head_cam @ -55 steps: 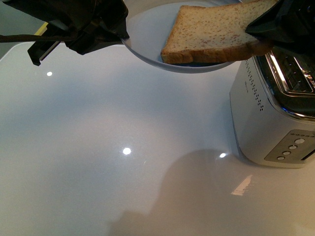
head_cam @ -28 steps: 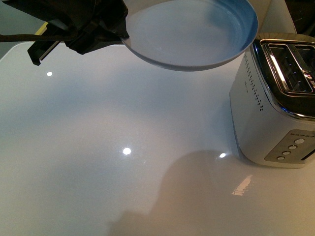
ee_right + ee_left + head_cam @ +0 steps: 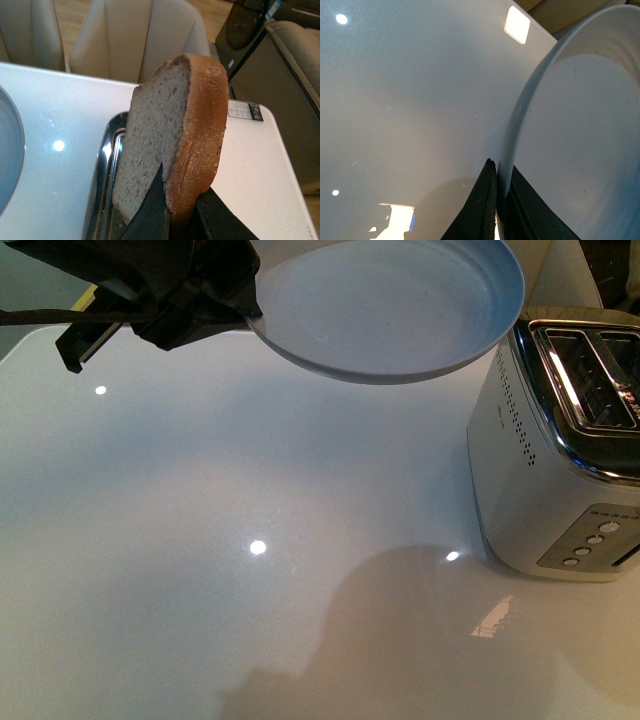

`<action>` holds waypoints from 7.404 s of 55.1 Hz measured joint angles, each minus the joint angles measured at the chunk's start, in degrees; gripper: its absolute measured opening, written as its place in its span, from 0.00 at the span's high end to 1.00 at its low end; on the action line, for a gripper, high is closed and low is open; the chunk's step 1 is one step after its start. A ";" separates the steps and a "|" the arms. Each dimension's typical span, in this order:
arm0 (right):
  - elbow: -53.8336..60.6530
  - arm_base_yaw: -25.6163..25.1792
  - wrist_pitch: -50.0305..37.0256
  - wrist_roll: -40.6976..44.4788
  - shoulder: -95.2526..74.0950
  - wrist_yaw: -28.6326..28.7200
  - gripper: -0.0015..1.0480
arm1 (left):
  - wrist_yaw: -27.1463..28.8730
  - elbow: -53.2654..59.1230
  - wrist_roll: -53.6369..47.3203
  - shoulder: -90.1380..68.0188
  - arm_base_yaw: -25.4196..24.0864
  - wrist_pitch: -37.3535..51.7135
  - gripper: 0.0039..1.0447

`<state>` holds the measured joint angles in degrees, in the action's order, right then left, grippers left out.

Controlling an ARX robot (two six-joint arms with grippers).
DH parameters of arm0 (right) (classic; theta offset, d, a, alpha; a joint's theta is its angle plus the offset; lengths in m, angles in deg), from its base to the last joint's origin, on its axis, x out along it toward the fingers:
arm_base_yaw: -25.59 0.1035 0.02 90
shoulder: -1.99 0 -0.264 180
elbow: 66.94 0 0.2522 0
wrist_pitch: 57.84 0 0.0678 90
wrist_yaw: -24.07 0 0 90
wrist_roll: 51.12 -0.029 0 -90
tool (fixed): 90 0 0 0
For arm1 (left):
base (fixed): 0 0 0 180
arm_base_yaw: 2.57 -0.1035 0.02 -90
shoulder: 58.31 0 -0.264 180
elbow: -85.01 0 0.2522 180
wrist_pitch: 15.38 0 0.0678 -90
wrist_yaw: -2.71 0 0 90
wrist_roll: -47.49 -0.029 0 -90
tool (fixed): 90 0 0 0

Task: Left arm holds plate, right arm toasts bread

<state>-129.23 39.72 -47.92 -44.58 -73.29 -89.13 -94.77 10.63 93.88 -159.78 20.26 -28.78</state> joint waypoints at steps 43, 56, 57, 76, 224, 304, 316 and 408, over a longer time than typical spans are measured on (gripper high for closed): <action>0.33 -1.11 1.03 3.34 -8.11 1.14 0.96 | -0.02 0.00 0.00 0.02 0.00 0.00 0.97; 0.33 -1.16 1.75 3.56 -9.51 0.68 0.96 | -0.02 0.00 0.00 0.02 0.00 0.00 0.97; 0.33 -1.16 1.86 3.56 -9.79 0.70 0.96 | -0.02 0.00 0.00 0.02 0.00 0.00 0.97; -0.63 -1.84 -0.07 3.39 -18.67 2.10 0.96 | -0.02 0.00 0.00 0.02 0.00 0.00 0.97; 47.50 -14.03 -7.65 -6.12 63.84 23.08 0.98 | -0.02 0.00 0.02 0.09 0.00 0.00 0.97; 47.50 -14.03 3.74 -6.19 74.93 23.10 0.09 | -1.77 -0.17 2.36 1.95 -4.98 -1.49 0.97; 47.50 -14.03 3.74 -6.19 74.95 23.12 0.09 | -8.68 -3.34 -7.41 -1.05 -15.52 -2.54 0.97; 47.50 -14.03 3.74 -6.19 74.97 23.12 0.09 | -13.86 -6.54 -22.12 -41.20 -28.74 18.49 0.86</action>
<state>-81.74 25.69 -44.18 -50.76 1.68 -66.01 -108.63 4.09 71.76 -200.98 -8.48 -10.29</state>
